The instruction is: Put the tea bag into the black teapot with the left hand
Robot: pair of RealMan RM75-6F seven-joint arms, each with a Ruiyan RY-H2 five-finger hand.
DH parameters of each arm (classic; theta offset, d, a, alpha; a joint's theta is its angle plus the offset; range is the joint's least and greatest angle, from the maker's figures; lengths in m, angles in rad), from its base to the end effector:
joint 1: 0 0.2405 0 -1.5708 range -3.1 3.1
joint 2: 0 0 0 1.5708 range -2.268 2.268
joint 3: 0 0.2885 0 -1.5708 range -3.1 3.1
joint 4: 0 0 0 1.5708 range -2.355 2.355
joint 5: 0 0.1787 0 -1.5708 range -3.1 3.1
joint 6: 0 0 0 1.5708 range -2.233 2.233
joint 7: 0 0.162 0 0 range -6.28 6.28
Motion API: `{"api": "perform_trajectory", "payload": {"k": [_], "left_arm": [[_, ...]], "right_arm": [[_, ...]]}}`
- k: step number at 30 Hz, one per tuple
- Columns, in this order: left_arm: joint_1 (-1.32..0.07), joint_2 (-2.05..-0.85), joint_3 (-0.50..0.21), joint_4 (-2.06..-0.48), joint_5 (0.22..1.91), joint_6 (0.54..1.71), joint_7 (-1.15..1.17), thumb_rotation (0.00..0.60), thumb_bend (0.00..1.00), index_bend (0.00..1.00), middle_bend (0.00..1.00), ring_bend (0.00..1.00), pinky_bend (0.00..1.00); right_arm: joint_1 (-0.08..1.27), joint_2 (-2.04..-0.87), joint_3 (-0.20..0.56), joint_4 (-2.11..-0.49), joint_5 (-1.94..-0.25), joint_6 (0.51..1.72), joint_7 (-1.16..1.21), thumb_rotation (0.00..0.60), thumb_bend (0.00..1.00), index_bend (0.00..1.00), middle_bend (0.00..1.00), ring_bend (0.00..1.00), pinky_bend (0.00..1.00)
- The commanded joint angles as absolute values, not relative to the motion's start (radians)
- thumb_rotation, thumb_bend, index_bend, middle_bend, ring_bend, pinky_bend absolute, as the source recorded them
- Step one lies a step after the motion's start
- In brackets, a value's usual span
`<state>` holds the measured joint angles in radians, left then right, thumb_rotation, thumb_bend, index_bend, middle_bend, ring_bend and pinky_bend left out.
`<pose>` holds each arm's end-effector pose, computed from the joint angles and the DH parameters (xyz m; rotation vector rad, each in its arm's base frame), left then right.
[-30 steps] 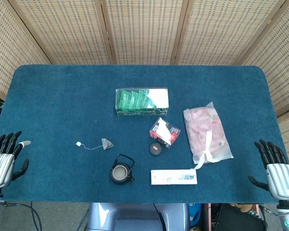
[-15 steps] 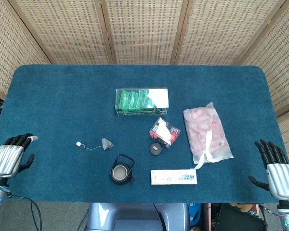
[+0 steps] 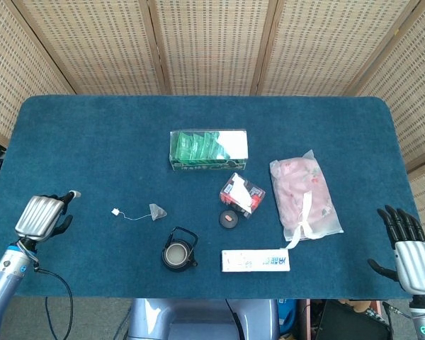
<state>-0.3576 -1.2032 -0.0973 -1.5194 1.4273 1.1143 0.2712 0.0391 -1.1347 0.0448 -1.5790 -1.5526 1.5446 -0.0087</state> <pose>-0.3016 0.2914 0.1383 -1.7445 -0.7420 -0.6668 -0.3301 -0.1830 0.2039 1.3800 -0.8502 0.9140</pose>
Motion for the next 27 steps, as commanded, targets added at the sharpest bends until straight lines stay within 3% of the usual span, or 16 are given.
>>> {"api": "perform_trajectory", "payload": {"k": [1,8,11,14,18,20,23,27], "left_arm": [[-0.383,-1.223,-0.101,-1.496,1.423,1.087,0.278,0.6,0.42,0.29,0.71,0.66,0.69],[-0.438,-1.258,-0.108,-1.468,1.393,1.014,0.297,0.6,0.42,0.29,0.74,0.68,0.7],[-0.459,-1.278,-0.108,-1.456,1.379,0.987,0.309,0.6,0.42,0.3,0.69,0.63,0.67],[-0.472,-1.297,-0.109,-1.442,1.376,0.983,0.324,0.6,0.42,0.31,0.55,0.47,0.53],[-0.485,-1.332,-0.114,-1.42,1.363,0.985,0.324,0.6,0.42,0.33,0.29,0.17,0.24],[-0.491,-1.34,-0.112,-1.411,1.358,0.978,0.325,0.6,0.42,0.34,0.19,0.06,0.13],[-0.5,-1.354,-0.109,-1.396,1.351,0.97,0.325,0.6,0.42,0.35,0.11,0.0,0.01],[-0.505,-1.371,-0.108,-1.385,1.344,0.968,0.305,0.6,0.43,0.38,0.05,0.0,0.0]], "right_arm": [[0.038,-1.134,0.045,-1.578,-1.551,1.544,-0.008,0.6,0.0,0.07,0.14,0.03,0.14],[0.039,-1.134,0.047,-1.578,-1.548,1.541,-0.008,0.6,0.0,0.07,0.14,0.03,0.14],[0.04,-1.136,0.047,-1.576,-1.545,1.537,-0.008,0.6,0.0,0.07,0.14,0.03,0.14],[0.04,-1.136,0.047,-1.575,-1.542,1.535,-0.008,0.6,0.0,0.07,0.14,0.03,0.14],[0.039,-1.136,0.048,-1.575,-1.539,1.533,-0.008,0.6,0.0,0.07,0.14,0.03,0.14],[0.039,-1.135,0.048,-1.574,-1.537,1.532,-0.009,0.6,0.0,0.07,0.14,0.03,0.14],[0.037,-1.135,0.047,-1.575,-1.533,1.532,-0.01,0.6,0.0,0.07,0.14,0.03,0.14],[0.037,-1.137,0.049,-1.575,-1.53,1.53,-0.011,0.6,0.0,0.07,0.14,0.03,0.14]]}}
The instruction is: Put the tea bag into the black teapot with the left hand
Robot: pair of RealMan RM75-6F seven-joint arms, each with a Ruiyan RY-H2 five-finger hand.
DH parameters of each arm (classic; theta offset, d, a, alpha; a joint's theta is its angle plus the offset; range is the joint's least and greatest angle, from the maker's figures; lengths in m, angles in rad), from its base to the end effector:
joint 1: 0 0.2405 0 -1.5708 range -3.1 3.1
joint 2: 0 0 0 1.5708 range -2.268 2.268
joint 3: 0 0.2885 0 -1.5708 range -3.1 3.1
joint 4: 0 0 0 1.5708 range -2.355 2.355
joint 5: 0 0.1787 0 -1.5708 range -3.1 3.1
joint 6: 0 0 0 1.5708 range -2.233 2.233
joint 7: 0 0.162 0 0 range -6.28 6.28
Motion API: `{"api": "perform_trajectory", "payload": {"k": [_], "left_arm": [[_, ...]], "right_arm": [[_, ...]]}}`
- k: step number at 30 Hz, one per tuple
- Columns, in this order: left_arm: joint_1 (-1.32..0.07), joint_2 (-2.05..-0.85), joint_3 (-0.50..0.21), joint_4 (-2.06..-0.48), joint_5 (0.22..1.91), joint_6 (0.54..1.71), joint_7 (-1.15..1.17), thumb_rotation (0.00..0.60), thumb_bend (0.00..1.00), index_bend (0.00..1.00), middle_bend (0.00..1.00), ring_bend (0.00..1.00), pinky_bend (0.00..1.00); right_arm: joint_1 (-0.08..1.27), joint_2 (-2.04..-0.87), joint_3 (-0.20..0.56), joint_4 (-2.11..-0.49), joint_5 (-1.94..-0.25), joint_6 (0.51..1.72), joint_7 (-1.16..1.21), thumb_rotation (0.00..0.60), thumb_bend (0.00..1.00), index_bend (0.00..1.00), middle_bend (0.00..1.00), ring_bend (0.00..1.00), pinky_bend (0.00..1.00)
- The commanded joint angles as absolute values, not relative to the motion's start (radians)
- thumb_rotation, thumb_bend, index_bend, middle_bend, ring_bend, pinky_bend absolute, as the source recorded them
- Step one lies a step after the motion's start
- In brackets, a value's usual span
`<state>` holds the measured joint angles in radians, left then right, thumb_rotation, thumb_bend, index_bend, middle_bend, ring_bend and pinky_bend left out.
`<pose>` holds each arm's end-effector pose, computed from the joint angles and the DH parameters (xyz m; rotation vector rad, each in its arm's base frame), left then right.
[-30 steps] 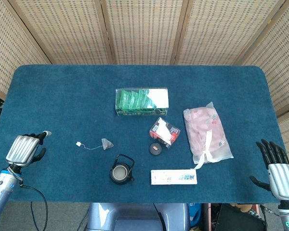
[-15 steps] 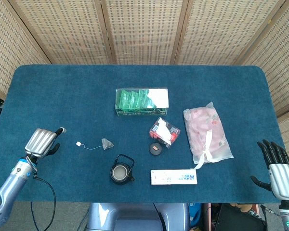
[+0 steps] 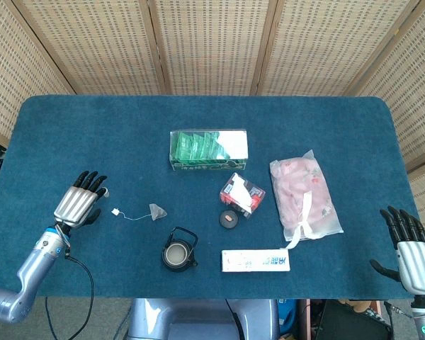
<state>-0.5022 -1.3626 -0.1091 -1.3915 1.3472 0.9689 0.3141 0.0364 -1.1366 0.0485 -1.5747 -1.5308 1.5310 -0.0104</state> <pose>-0.2822 0.3350 0.0763 -1.8520 -0.7596 -0.6402 -0.3350 -0.1828 0.2036 1.3663 -0.8646 0.8914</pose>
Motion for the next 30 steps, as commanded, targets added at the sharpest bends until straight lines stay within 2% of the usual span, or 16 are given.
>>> {"api": "perform_trajectory", "payload": {"k": [1,7,30], "left_arm": [[-0.507,-1.378,-0.107,-1.38,1.341,0.966,0.297,0.6,0.43,0.39,0.05,0.0,0.0],[-0.507,-1.419,-0.101,-1.346,1.336,0.975,0.27,0.6,0.43,0.44,0.04,0.0,0.0],[-0.492,-1.55,-0.08,-1.195,1.29,0.994,0.239,0.6,0.43,0.46,0.04,0.0,0.0]], "right_arm": [[0.038,-1.137,0.049,-1.575,-1.53,1.529,-0.012,0.6,0.0,0.07,0.14,0.03,0.14],[0.04,-1.14,0.051,-1.572,-1.527,1.524,-0.012,0.6,0.0,0.07,0.14,0.03,0.14],[0.029,-1.143,0.049,-1.562,-1.516,1.526,0.001,0.6,0.0,0.07,0.14,0.03,0.14]]}}
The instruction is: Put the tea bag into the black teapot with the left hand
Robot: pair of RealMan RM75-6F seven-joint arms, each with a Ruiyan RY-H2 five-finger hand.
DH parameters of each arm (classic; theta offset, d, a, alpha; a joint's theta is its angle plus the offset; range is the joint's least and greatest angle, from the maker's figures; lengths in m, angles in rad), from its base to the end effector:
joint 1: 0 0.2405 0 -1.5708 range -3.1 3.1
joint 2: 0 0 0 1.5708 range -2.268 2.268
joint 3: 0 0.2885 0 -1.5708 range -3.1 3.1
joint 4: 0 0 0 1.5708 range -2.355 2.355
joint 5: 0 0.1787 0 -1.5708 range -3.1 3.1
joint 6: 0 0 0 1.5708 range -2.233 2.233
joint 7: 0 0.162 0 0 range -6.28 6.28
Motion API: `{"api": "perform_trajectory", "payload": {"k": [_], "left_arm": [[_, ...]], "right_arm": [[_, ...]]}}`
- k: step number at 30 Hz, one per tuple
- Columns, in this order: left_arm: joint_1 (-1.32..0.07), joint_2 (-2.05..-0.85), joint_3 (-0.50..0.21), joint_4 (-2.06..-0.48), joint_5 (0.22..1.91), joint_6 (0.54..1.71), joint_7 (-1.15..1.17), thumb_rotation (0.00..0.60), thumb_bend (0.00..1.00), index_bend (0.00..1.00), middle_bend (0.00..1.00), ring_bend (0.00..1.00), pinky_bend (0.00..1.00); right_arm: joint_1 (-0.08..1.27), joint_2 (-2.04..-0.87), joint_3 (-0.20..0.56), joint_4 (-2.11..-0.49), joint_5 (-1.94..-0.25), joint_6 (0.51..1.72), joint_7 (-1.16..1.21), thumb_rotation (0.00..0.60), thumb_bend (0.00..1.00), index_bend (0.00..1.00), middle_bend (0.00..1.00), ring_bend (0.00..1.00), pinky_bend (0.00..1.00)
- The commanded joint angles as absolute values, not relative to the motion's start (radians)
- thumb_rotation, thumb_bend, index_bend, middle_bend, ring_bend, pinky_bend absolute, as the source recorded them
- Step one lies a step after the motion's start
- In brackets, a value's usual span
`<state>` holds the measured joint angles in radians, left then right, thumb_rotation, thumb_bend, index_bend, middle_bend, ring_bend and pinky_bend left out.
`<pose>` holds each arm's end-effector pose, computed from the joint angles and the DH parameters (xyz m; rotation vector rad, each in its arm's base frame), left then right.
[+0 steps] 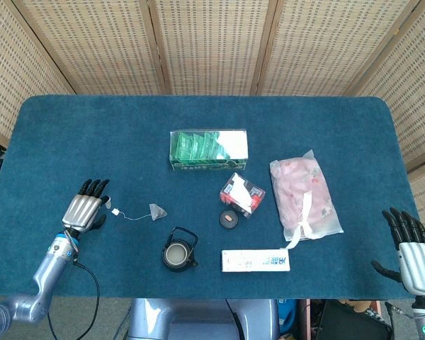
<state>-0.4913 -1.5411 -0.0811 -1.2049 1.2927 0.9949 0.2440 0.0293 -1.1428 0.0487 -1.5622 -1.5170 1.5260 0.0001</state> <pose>-0.3046 0.3323 0.0285 -1.7742 -0.8802 -0.6453 -0.3405 -0.1805 0.2028 1.3510 -0.8809 0.8791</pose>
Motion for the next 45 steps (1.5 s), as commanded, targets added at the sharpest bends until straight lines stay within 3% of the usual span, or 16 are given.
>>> {"api": "perform_trajectory", "payload": {"k": [1,45], "left_arm": [[-0.492,-1.554,-0.08,-1.19,1.29,0.994,0.236,0.6,0.43,0.46,0.04,0.0,0.0],[-0.512,-1.65,-0.087,-1.094,1.288,0.99,0.194,0.6,0.43,0.49,0.04,0.0,0.0]], "right_arm": [[0.028,-1.143,0.049,-1.562,-1.515,1.526,0.002,0.6,0.0,0.07,0.14,0.03,0.14],[0.004,-1.131,0.049,-1.559,-1.507,1.543,0.016,0.6,0.0,0.07,0.14,0.03,0.14]]}}
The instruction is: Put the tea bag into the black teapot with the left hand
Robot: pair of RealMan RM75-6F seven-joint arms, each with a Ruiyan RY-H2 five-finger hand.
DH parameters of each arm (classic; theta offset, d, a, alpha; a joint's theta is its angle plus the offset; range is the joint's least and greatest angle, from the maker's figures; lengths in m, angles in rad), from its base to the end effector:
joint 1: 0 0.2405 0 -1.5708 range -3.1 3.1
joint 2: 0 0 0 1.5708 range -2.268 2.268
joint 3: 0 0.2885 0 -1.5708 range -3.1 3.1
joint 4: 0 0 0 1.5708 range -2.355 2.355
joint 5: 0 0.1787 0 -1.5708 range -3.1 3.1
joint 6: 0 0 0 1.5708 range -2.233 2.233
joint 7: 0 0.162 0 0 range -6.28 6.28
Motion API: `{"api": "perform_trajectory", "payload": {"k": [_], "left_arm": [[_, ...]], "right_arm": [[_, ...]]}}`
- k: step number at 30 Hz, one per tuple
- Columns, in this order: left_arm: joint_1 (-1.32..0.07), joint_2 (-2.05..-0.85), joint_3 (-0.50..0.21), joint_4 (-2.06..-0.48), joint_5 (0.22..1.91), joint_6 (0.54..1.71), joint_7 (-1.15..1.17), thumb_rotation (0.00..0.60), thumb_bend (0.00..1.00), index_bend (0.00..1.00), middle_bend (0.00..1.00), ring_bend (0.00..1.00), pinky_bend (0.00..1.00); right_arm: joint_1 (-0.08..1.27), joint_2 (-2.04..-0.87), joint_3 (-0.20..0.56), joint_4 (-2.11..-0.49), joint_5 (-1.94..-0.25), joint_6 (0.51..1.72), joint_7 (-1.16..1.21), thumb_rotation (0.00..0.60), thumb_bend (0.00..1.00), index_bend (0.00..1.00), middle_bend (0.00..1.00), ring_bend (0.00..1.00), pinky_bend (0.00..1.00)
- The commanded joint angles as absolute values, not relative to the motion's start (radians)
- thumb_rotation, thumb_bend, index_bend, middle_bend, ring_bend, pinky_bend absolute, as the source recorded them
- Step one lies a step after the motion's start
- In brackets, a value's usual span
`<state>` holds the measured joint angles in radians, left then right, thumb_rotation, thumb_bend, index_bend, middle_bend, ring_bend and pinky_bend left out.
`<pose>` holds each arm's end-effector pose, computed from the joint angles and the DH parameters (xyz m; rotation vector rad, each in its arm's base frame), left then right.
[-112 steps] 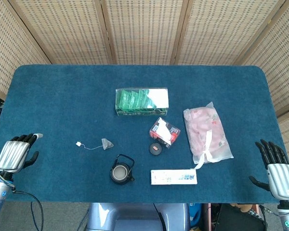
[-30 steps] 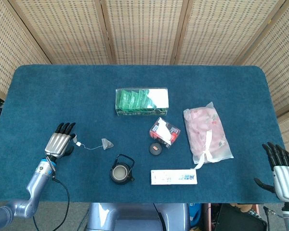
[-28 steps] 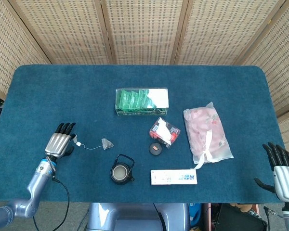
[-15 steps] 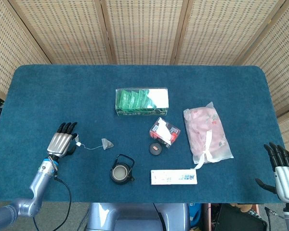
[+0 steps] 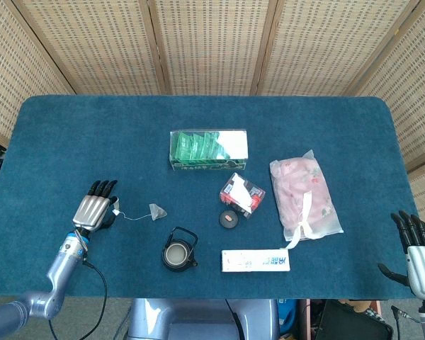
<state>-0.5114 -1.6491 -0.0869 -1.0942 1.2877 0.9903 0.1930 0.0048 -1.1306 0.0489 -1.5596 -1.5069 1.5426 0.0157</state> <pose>-0.2998 0.3388 -0.0019 -1.7560 -0.9235 -0.6834 -0.3460 -0.1720 0.2104 1.3191 -0.8860 0.8663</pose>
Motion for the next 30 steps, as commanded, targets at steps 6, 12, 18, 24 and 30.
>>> {"api": "perform_trajectory", "payload": {"k": [6,12,18,24,30], "left_arm": [[-0.513,-1.658,-0.089,-1.088,1.281,0.989,0.201,0.6,0.43,0.51,0.04,0.0,0.0],[-0.515,-1.671,-0.092,-1.076,1.273,0.982,0.199,0.6,0.43,0.53,0.05,0.0,0.0],[-0.514,-1.675,-0.09,-1.073,1.273,0.98,0.188,0.6,0.43,0.56,0.06,0.0,0.0],[-0.512,-1.677,-0.09,-1.076,1.275,0.983,0.178,0.6,0.43,0.6,0.08,0.0,0.0],[-0.506,-1.668,-0.093,-1.097,1.296,1.018,0.156,0.6,0.43,0.61,0.1,0.0,0.0]], "right_arm": [[0.001,-1.13,0.049,-1.557,-1.506,1.545,0.021,0.6,0.0,0.07,0.14,0.03,0.14],[0.0,-1.129,0.049,-1.557,-1.504,1.543,0.02,0.6,0.0,0.07,0.14,0.03,0.14],[0.001,-1.129,0.049,-1.561,-1.506,1.541,0.016,0.6,0.0,0.07,0.13,0.03,0.14],[-0.001,-1.128,0.049,-1.563,-1.506,1.542,0.015,0.6,0.0,0.07,0.13,0.03,0.14],[-0.003,-1.125,0.051,-1.567,-1.507,1.546,0.015,0.6,0.0,0.07,0.13,0.03,0.14]]}}
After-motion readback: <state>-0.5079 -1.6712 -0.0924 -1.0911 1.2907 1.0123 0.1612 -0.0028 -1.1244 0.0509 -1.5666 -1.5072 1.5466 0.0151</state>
